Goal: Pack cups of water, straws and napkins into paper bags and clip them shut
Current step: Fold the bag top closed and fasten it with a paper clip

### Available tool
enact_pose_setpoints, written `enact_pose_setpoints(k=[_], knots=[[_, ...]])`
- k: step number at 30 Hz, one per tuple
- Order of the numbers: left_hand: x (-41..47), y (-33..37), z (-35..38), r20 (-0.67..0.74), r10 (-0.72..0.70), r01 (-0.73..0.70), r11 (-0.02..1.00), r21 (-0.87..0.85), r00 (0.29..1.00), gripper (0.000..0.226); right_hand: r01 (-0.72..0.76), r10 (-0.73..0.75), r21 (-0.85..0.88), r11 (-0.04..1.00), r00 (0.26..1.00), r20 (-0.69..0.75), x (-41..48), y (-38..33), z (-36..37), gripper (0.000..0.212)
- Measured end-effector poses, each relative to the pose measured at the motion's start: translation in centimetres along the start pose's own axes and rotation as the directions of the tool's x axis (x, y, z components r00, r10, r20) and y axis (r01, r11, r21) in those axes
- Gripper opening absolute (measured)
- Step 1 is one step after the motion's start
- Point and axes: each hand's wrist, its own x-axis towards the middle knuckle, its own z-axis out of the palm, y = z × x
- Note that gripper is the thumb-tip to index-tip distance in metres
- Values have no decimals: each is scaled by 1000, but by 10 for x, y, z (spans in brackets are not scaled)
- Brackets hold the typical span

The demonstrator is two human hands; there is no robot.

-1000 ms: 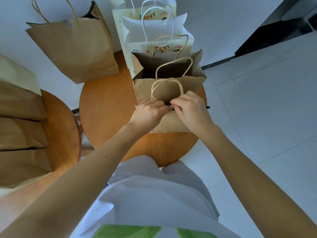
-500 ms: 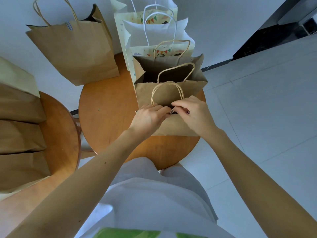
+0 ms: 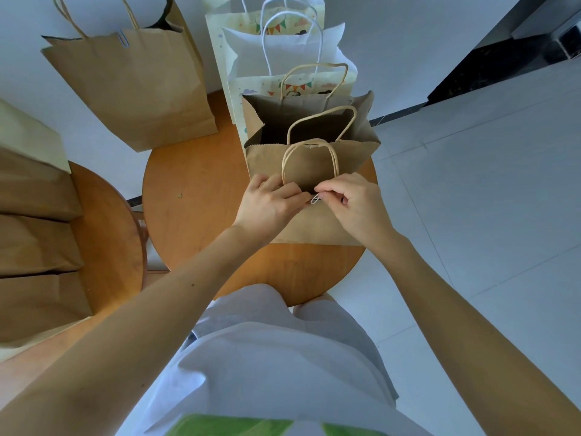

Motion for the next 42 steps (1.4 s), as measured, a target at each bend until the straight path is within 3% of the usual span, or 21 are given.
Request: enact_pose_setpoints(k=[6,17,30,42], knots=[[1,2,2,-6,-81,80,992,-102,997,25,-27,27,-1,1000,998,-52,1,-3,6,12],[4,5,2,-34,-83,80,993,-82,996,16,-21,9,-87,996,990,-139,-2,-6,14,8],[7,10,-2,-11,-155,153,981,-122,988,23,-120,117,-8,993,977,-178,-7,-10,15,11],[14,8,-2,23,-120,123,977,-172,992,25,64,-90,-153,986,982,-165,-4,-2,11,6]])
